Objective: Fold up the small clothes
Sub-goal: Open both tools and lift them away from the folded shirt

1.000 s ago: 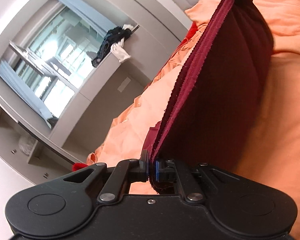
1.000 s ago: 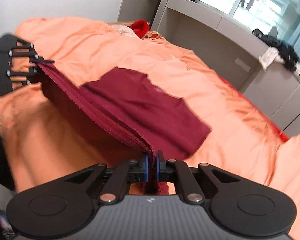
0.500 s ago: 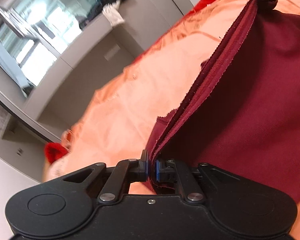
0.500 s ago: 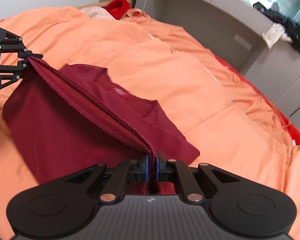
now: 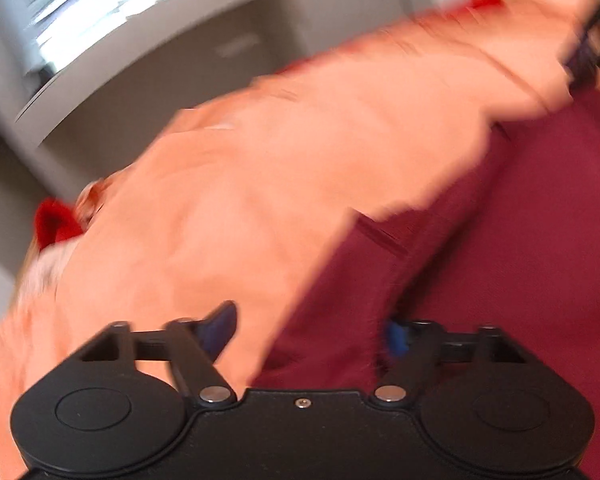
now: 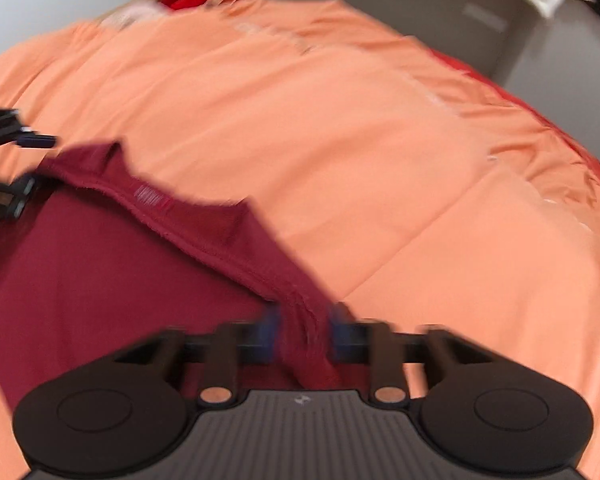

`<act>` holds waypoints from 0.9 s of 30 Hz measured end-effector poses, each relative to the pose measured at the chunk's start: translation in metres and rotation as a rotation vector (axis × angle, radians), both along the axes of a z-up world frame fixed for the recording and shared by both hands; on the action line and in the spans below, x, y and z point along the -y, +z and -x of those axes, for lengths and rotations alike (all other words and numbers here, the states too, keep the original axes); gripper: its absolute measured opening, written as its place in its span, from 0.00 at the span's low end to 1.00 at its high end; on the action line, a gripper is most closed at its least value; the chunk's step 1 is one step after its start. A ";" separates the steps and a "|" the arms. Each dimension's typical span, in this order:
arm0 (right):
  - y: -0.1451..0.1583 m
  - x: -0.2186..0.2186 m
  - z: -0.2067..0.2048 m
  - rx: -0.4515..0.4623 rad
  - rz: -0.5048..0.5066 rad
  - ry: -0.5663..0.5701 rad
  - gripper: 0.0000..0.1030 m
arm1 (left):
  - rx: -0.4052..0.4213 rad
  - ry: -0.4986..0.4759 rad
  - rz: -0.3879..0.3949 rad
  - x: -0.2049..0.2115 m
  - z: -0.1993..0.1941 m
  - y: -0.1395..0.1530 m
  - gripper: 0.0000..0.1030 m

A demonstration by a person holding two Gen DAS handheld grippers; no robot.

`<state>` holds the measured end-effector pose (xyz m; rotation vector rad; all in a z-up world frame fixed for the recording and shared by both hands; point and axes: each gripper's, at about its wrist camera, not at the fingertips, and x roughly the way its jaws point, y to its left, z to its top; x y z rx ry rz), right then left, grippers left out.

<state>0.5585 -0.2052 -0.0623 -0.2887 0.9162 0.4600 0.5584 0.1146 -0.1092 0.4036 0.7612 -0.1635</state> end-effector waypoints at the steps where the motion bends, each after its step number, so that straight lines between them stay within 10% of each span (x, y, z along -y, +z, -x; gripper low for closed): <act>1: 0.007 0.011 0.002 0.031 -0.054 -0.034 0.49 | 0.007 0.023 0.069 -0.014 0.001 0.007 0.85; 3: 0.023 0.033 0.012 0.101 -0.144 -0.087 0.49 | 0.026 0.088 0.154 -0.038 0.006 0.022 0.90; 8: 0.045 0.053 0.050 0.123 -0.236 -0.005 0.49 | 0.093 0.089 0.088 -0.045 0.025 0.048 1.00; 13: 0.021 0.033 0.060 0.029 -0.269 0.029 0.49 | -0.038 0.151 0.010 -0.033 0.002 0.016 0.95; 18: -0.011 0.003 0.045 -0.041 -0.204 0.027 0.48 | -0.151 0.288 0.182 -0.061 -0.020 -0.008 0.93; 27: -0.017 0.065 0.015 -0.094 -0.392 -0.101 0.45 | -0.039 0.270 0.350 -0.088 0.010 0.005 0.96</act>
